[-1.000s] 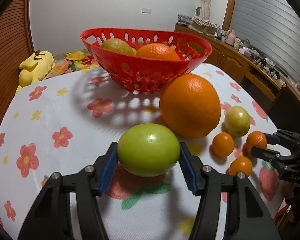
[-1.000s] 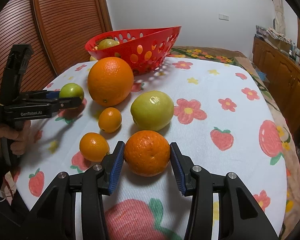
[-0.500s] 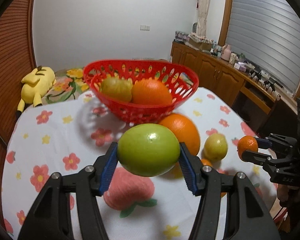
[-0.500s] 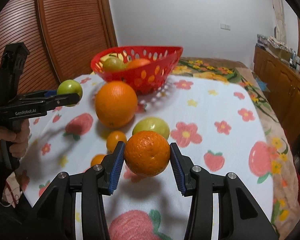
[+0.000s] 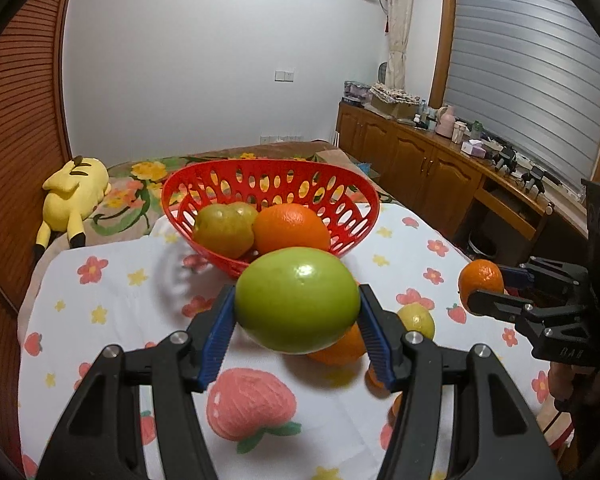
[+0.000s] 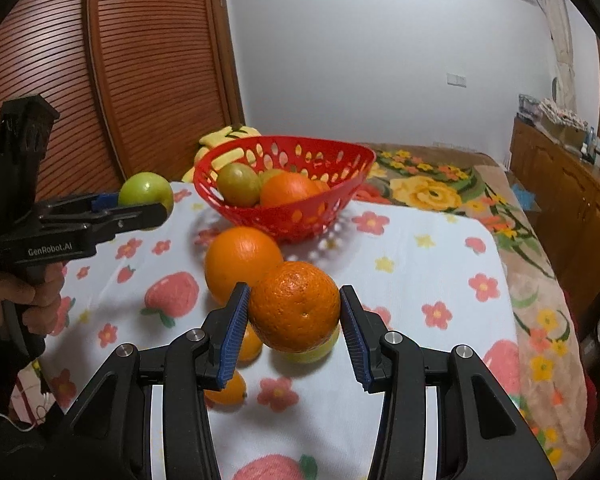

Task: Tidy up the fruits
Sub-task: 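Lift both held fruits and carry them over the red basket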

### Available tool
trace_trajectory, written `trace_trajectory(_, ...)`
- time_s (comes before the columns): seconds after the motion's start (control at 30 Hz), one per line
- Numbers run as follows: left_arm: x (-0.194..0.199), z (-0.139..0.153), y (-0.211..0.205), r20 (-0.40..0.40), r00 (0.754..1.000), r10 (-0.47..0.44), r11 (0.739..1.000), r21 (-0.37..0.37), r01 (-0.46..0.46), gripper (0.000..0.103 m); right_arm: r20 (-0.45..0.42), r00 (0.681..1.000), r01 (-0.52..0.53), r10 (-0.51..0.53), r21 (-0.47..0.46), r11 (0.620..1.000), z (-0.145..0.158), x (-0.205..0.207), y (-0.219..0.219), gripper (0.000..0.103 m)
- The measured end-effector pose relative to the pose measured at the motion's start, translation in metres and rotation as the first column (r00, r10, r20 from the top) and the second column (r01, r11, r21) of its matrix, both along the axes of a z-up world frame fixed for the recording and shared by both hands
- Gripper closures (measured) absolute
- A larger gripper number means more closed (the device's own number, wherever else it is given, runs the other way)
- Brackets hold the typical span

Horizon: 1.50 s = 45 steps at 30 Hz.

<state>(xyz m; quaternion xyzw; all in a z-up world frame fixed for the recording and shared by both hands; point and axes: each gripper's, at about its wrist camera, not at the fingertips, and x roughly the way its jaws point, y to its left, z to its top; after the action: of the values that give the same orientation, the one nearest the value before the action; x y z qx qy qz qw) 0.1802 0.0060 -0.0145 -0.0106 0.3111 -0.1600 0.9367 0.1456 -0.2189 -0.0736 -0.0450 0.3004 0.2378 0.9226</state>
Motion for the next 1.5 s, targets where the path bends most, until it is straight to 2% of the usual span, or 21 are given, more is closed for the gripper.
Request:
trace_trajectory(0.3, 0.016, 0.008, -0.003, 0.022, 1.000, -0.008, 1.000, -0.006, 0.008, 0.044, 0.027, 0.999, -0.029, 0.029, -0.003, 1.000, 0.019, 0.025, 0.012, 0.057)
trace_trajectory(0.47, 0.027, 0.005, -0.002, 0.009, 1.000, -0.005, 1.000, -0.031, 0.005, 0.045, 0.022, 0.999, -0.037, 0.037, 0.014, 0.999, 0.023, 0.041, 0.016, 0.057)
trace_trajectory(0.73, 0.052, 0.002, -0.005, -0.007, 1.000, -0.002, 0.999, -0.032, 0.002, 0.045, 0.022, 0.998, -0.060, 0.059, 0.012, 0.998, 0.027, 0.071, 0.024, 0.057)
trace_trajectory(1.5, 0.107, -0.019, -0.011, -0.071, 0.997, -0.005, 0.999, -0.033, 0.002, 0.044, -0.034, 0.994, -0.107, 0.106, -0.032, 0.994, 0.014, 0.142, 0.041, 0.057)
